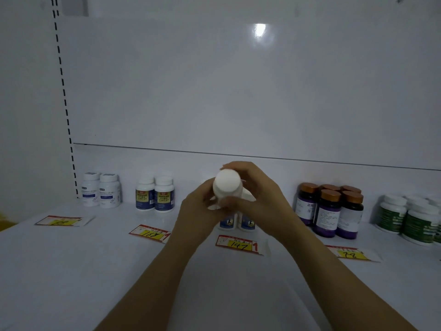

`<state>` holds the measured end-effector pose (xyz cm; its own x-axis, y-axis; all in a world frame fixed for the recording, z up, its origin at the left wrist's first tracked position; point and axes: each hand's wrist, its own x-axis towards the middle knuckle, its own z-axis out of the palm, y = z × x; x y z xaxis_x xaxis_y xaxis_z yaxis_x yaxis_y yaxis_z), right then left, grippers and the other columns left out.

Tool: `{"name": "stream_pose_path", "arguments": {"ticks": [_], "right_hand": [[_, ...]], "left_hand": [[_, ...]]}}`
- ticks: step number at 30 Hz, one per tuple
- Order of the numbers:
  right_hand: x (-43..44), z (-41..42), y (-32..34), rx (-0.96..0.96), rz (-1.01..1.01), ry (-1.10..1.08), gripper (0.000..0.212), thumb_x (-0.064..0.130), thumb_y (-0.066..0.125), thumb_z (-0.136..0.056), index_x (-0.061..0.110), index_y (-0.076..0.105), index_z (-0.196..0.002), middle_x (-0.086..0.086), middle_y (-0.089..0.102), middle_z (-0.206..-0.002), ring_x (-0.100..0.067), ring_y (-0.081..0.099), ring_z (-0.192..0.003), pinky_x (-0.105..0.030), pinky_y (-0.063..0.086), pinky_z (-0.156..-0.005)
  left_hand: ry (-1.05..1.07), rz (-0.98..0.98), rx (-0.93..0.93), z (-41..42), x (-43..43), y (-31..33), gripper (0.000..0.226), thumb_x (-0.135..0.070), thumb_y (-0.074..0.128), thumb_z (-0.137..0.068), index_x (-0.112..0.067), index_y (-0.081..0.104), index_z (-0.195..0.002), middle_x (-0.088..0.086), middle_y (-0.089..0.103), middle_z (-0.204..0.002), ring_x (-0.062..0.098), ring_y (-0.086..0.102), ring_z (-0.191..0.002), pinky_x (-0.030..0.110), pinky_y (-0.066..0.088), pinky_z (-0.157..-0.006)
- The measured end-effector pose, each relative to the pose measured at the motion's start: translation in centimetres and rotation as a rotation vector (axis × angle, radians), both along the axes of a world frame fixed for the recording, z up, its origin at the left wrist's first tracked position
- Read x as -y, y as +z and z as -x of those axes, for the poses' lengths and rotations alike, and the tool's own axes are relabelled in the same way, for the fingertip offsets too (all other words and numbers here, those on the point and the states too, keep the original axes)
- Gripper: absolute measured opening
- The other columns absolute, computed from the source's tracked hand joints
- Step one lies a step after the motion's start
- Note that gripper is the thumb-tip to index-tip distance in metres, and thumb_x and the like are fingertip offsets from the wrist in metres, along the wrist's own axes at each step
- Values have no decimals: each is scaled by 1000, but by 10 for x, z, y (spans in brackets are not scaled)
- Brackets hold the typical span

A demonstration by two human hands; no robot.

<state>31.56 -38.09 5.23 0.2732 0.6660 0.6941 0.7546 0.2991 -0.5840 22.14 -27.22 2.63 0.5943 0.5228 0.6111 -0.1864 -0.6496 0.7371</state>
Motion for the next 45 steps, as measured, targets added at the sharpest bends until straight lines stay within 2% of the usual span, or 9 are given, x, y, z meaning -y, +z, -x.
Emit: {"name": "stream_pose_path", "arguments": {"ticks": [3, 5, 8, 15, 25, 28, 31, 41, 45], "right_hand": [[9, -8, 7, -333, 53, 21, 46, 21, 71, -82, 37, 55, -122, 8, 66, -114, -9, 63, -106, -29, 55, -89], [12, -11, 9, -398, 93, -38, 37, 39, 66, -82, 33, 61, -117, 4, 71, -105, -13, 68, -97, -36, 56, -87], [9, -14, 7, -492, 232, -122, 49, 60, 64, -71, 23, 68, -103, -1, 73, -96, -20, 71, -90, -44, 57, -86], [6, -19, -1, -774, 437, -75, 53, 53, 67, -79, 9, 68, -108, -14, 73, -99, -29, 71, -93, -43, 55, -89], [8, -18, 6, -569, 271, -115, 43, 48, 64, -83, 12, 67, -106, -9, 72, -101, -25, 70, -92, -39, 58, -83], [11, -15, 9, -464, 191, -121, 36, 46, 63, -84, 21, 65, -111, -3, 72, -102, -20, 69, -94, -41, 57, -86], [13, -12, 12, -395, 128, -125, 31, 42, 62, -85, 28, 62, -113, 3, 70, -107, -14, 68, -97, -40, 56, -87], [21, -7, 19, -261, 114, 29, 38, 17, 71, -81, 38, 60, -112, 20, 66, -112, 3, 61, -105, -25, 51, -91], [22, -7, 19, -187, 163, -24, 31, 26, 69, -83, 41, 60, -109, 24, 63, -110, 5, 60, -102, -17, 51, -81]], "left_hand": [[-262, 240, -137, 12, 10, 10, 41, -17, 76, -74, -21, 61, -112, -8, 70, -105, 5, 68, -93, 18, 55, -79], [-324, 391, -214, 14, 12, 13, 34, -30, 71, -73, -18, 64, -105, 0, 72, -101, 13, 69, -92, 26, 56, -82], [-433, 680, -269, 15, 14, 14, 49, -39, 68, -65, -11, 64, -105, 10, 73, -98, 22, 71, -88, 30, 58, -76], [-514, 932, -390, 19, 15, 16, 62, -51, 65, -68, -5, 65, -110, 15, 72, -94, 20, 69, -70, 25, 57, -57], [-520, 776, -279, 15, 12, 13, 46, -35, 67, -69, -10, 62, -108, 10, 73, -99, 22, 71, -90, 27, 59, -76], [-446, 546, -262, 14, 12, 10, 38, -30, 69, -73, -15, 65, -108, 2, 73, -101, 16, 70, -95, 28, 57, -84], [-367, 370, -240, 15, 13, 11, 26, -19, 72, -76, -28, 65, -100, -5, 73, -99, 9, 70, -90, 19, 56, -73], [-256, 251, -83, 15, 12, 4, 57, -1, 83, -62, -22, 58, -109, -6, 69, -108, 9, 68, -97, 23, 56, -81], [-195, 203, -100, 13, 10, 0, 56, -5, 83, -63, -27, 55, -106, -5, 67, -111, 12, 66, -101, 28, 56, -86]]}}
